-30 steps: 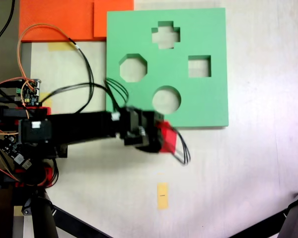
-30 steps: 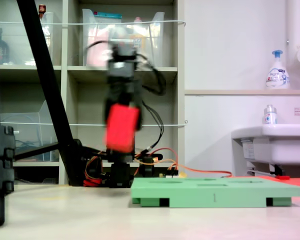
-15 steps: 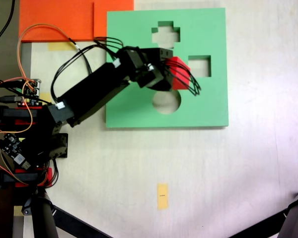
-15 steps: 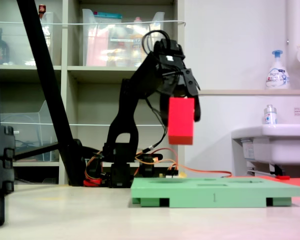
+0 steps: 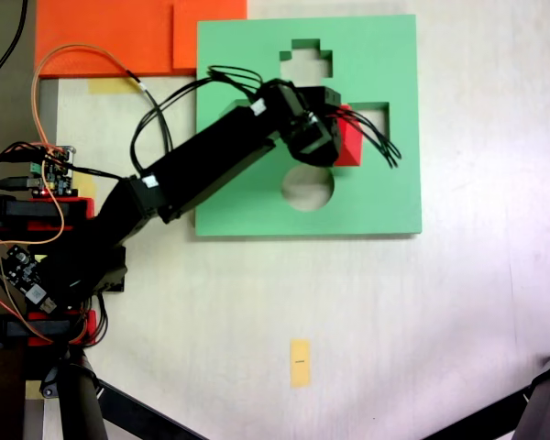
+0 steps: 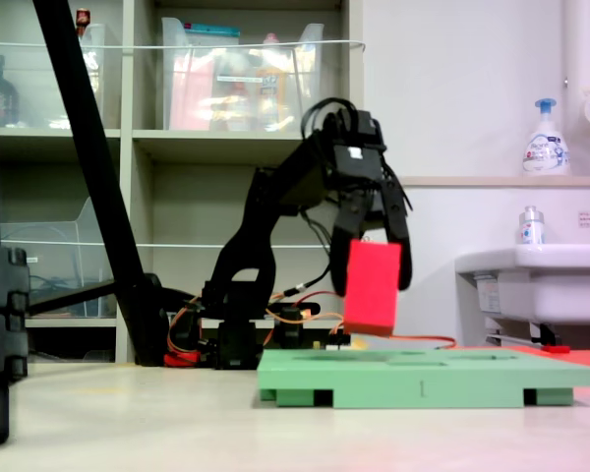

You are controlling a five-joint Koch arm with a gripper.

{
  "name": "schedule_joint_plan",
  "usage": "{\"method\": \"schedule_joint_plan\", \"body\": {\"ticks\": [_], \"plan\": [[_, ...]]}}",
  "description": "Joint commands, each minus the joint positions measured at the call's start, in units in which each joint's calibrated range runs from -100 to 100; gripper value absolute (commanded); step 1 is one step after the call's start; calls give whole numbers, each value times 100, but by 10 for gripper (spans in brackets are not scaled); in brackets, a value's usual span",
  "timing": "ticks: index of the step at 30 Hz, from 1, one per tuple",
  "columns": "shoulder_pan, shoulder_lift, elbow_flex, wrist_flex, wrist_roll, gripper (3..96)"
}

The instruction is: Put the square block into the corresponding hole

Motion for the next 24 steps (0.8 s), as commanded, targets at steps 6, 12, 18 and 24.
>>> {"method": "schedule_joint_plan", "body": {"ticks": [6, 12, 18, 24], "plan": [[117, 221, 518, 817, -34, 261], [117, 276, 518, 1154, -39, 283], [117, 360, 518, 1462, -39, 283], [117, 626, 518, 1828, -39, 283]]}}
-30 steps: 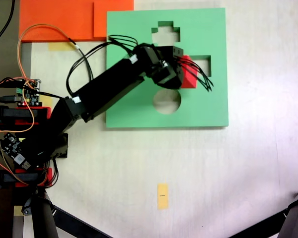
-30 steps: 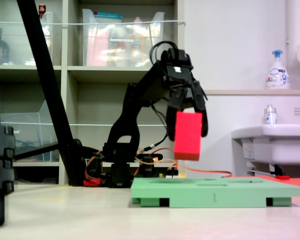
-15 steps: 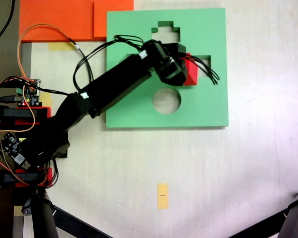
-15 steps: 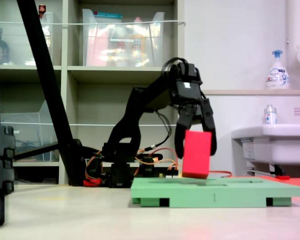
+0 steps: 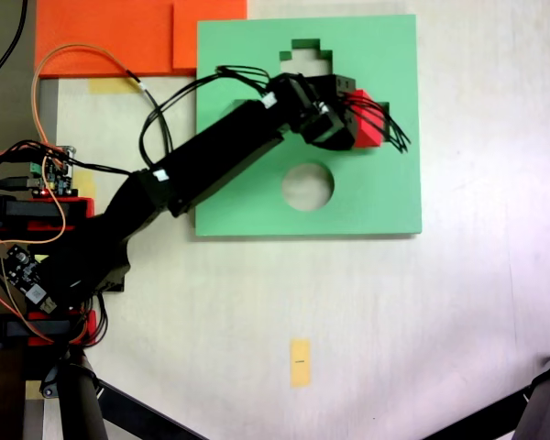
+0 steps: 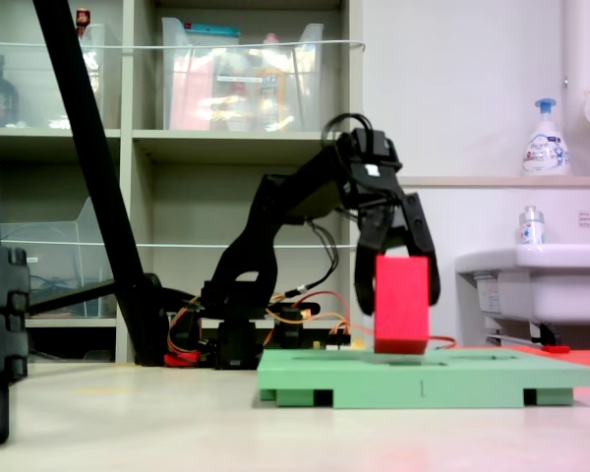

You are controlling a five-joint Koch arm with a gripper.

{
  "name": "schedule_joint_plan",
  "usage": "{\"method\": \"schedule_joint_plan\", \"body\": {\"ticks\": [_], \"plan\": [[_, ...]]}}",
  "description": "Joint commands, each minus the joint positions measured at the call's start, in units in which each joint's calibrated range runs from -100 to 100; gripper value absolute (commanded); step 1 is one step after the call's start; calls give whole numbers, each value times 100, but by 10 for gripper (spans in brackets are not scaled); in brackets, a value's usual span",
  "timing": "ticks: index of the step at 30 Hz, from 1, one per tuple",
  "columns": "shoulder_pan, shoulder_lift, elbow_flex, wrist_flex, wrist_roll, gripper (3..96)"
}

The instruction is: Put the square block into the corresponding hole

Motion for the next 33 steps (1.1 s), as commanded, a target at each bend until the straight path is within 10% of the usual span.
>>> {"method": "schedule_joint_plan", "body": {"ticks": [1, 33], "plan": [[39, -44, 439, 682, -34, 282], [73, 961, 439, 836, -34, 297]]}}
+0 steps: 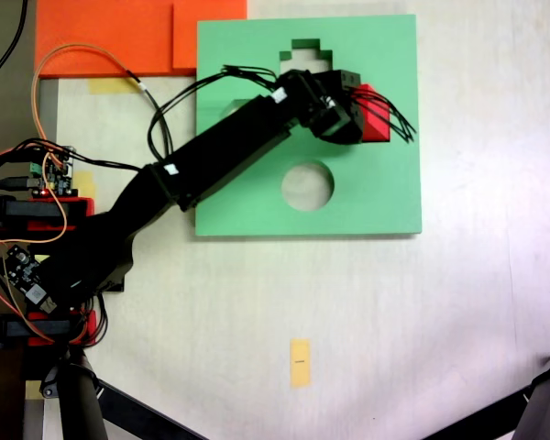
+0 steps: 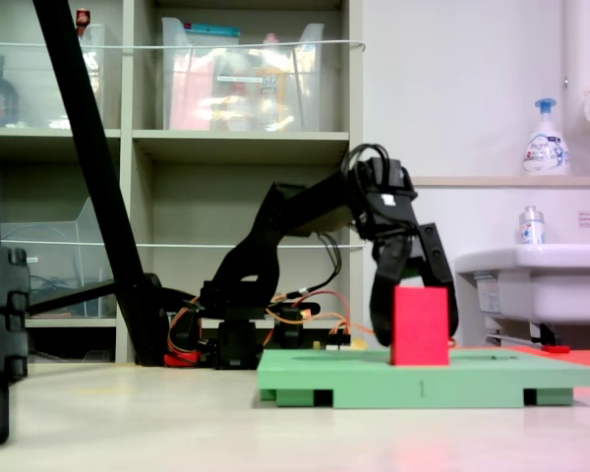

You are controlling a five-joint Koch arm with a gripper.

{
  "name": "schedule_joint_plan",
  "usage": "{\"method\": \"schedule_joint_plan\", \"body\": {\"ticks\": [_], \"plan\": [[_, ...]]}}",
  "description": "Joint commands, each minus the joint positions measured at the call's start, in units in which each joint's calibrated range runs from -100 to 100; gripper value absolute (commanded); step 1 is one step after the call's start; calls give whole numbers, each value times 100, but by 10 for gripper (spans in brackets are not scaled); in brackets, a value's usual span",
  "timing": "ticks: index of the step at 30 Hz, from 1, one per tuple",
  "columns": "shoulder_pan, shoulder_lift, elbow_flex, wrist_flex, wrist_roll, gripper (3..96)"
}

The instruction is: Put the square block into the corresponding hole

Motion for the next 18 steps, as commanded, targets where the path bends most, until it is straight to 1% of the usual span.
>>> {"method": "schedule_joint_plan", "body": {"ticks": [1, 4, 7, 8, 10, 11, 13, 16, 18], "plan": [[-20, 60, 430, 277, 10, 297], [-34, 213, 430, 450, 10, 309], [-54, 395, 430, 681, 10, 348], [-59, 479, 430, 787, 10, 376], [-59, 604, 440, 1018, 10, 494], [-59, 604, 440, 1134, 10, 532], [-63, 590, 449, 1201, 10, 558], [-73, 590, 489, 1249, 10, 570], [-68, 576, 499, 1259, 10, 701]]}}
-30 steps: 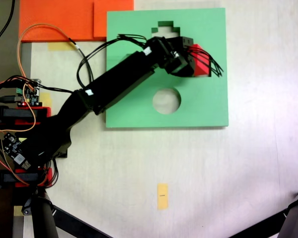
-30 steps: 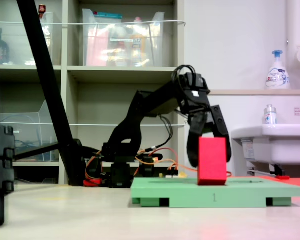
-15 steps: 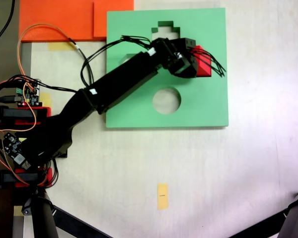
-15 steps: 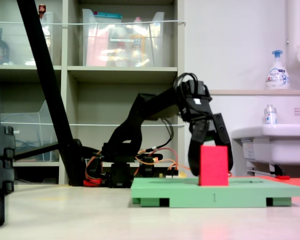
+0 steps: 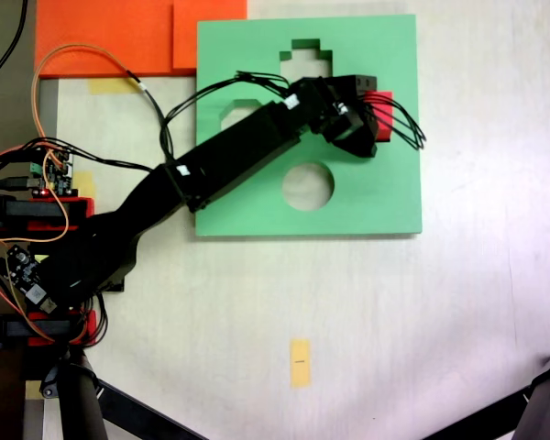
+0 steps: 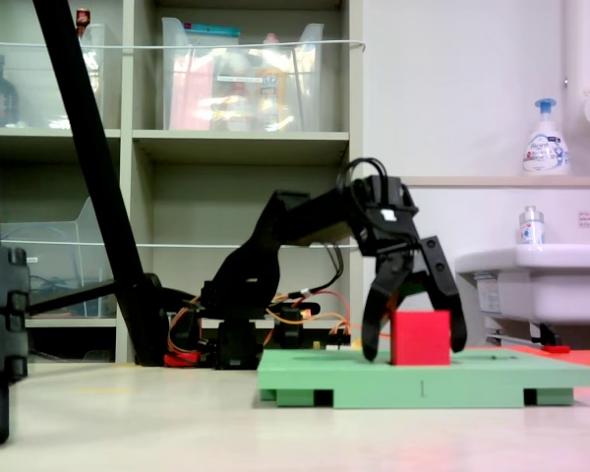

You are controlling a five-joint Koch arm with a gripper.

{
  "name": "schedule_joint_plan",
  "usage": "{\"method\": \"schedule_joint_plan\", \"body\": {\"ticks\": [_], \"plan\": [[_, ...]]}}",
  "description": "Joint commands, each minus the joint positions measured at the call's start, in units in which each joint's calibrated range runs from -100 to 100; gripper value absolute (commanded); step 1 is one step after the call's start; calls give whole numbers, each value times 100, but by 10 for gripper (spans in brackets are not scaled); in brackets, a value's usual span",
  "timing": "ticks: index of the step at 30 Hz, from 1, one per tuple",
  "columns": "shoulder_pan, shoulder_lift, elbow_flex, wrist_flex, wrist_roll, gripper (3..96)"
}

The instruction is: Put the square block into the corresponding hole

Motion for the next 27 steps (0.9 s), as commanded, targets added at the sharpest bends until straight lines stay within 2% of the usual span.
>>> {"method": "schedule_joint_plan", "body": {"ticks": [1, 4, 5, 9, 14, 15, 18, 21, 22, 24, 27], "plan": [[0, -121, 284, 407, -5, 756], [15, -317, 294, 407, -5, 936], [20, -415, 294, 407, -5, 956], [39, -1308, 294, 119, -5, 956], [103, -3473, 284, -844, -313, 955], [98, -3976, 284, -1104, -625, 948], [-20, -5624, 284, -1711, -1724, 795], [-190, -7384, 244, -2077, -3565, 777], [-313, -7803, 244, -2087, -4063, 743], [-581, -8641, 244, -1990, -4488, 668], [-1114, -9269, 244, -1961, -4850, 640]]}}
